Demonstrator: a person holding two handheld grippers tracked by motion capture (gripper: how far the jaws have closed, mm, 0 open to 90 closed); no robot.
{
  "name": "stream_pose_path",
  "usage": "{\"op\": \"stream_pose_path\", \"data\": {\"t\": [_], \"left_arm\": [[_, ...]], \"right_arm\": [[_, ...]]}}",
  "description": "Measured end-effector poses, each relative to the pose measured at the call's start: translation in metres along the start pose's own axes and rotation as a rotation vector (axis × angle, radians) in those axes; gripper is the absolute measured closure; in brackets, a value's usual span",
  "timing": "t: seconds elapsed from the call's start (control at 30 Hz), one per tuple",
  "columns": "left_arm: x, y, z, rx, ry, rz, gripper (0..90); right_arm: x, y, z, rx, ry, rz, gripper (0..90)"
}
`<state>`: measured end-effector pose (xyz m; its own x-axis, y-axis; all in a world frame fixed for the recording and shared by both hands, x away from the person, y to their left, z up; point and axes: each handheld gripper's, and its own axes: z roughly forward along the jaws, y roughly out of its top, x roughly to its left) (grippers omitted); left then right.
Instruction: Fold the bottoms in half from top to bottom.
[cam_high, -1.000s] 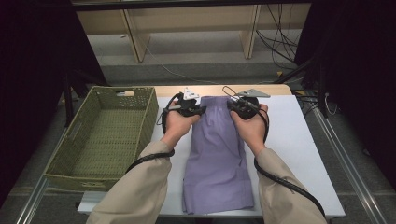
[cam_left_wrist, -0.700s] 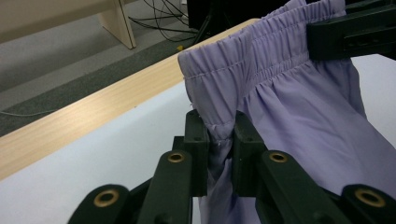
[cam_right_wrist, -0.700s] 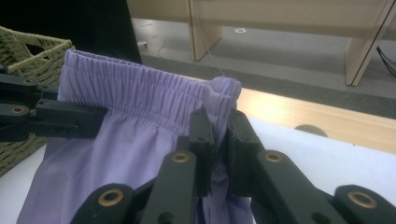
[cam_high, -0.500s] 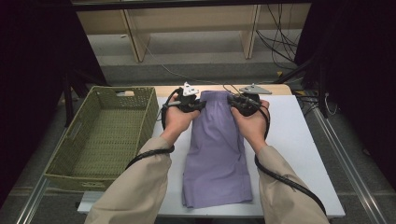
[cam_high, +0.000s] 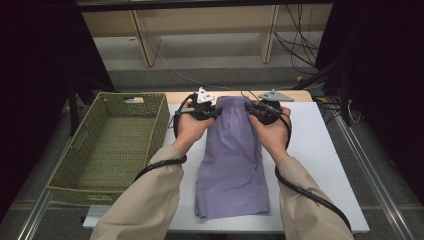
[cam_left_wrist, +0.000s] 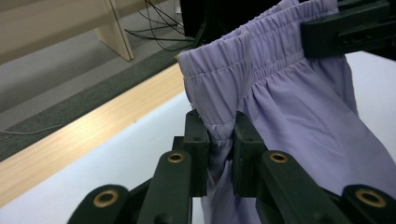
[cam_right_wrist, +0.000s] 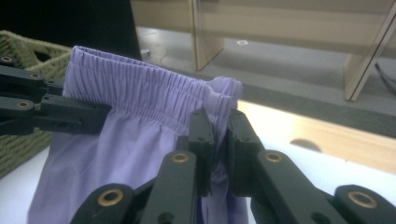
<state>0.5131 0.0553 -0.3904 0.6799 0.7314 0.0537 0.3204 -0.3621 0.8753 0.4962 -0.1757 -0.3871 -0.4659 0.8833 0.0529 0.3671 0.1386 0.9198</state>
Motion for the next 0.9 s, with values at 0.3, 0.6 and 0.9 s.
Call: {"op": "stream_pose_path", "data": {"t": [0.3, 0.6, 0.9], "left_arm": [[-0.008, -0.017, -0.008, -0.011, -0.043, 0.017, 79.2], [-0.018, -0.027, -0.022, -0.044, -0.076, 0.033, 79.2], [-0.026, -0.037, -0.033, -0.068, -0.102, 0.047, 79.2]], "right_arm": [[0.000, -0.023, -0.012, -0.010, 0.051, 0.005, 82.8], [0.010, -0.033, -0.035, -0.049, 0.075, -0.024, 82.7], [0.018, -0.043, -0.048, -0.066, 0.073, -0.036, 82.7]]}}
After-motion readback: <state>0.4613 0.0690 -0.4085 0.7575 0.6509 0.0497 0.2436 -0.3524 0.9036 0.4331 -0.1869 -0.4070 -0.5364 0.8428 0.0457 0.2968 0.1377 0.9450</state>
